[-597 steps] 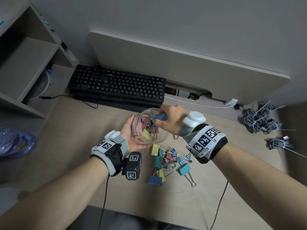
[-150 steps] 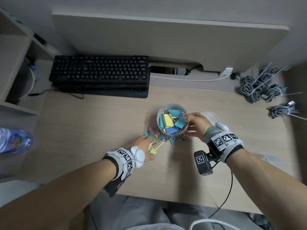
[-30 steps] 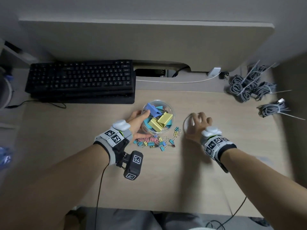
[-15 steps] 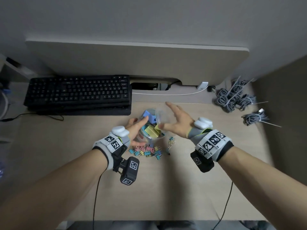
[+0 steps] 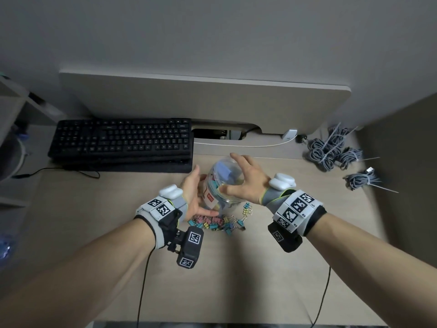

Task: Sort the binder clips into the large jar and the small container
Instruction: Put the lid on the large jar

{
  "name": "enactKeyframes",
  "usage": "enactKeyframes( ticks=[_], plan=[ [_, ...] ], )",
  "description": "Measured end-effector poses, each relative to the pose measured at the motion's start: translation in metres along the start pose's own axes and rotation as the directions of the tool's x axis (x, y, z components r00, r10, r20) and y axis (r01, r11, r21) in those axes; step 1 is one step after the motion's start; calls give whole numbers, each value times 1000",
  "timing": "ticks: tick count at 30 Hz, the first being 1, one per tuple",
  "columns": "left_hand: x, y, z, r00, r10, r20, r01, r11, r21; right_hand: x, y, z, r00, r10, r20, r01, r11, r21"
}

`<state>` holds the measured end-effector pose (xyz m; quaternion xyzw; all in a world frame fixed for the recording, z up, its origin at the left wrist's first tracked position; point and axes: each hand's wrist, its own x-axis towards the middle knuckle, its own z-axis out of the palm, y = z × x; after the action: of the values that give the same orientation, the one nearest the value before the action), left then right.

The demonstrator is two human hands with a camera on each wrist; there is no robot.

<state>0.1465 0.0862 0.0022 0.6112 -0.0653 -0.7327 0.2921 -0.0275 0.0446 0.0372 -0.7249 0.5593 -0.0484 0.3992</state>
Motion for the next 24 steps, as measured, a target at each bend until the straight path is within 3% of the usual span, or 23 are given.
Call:
enactKeyframes(
  ticks=[7,11,16,21,24],
  plan=[
    [-1,5,-3,995,-93,-48,97,991,93,-6,-13,7,991,-124,45,128,989,-81],
    [-3,11,-7,994,-100,-39,105,981,165,-7,-14,5,977,-182,107,201,958,-205],
    [-10,17,-6,997,-75,-14,76,973,219,-6,-13,0,971,-203,123,225,953,-203],
    [-13,17,-7,998,7,-54,8,963,270,-9,-17,4,991,-125,53,133,972,-192],
    [-13,15,-1,994,75,-85,-56,978,200,-3,-21,7,999,51,-14,-52,993,-106]
  ],
)
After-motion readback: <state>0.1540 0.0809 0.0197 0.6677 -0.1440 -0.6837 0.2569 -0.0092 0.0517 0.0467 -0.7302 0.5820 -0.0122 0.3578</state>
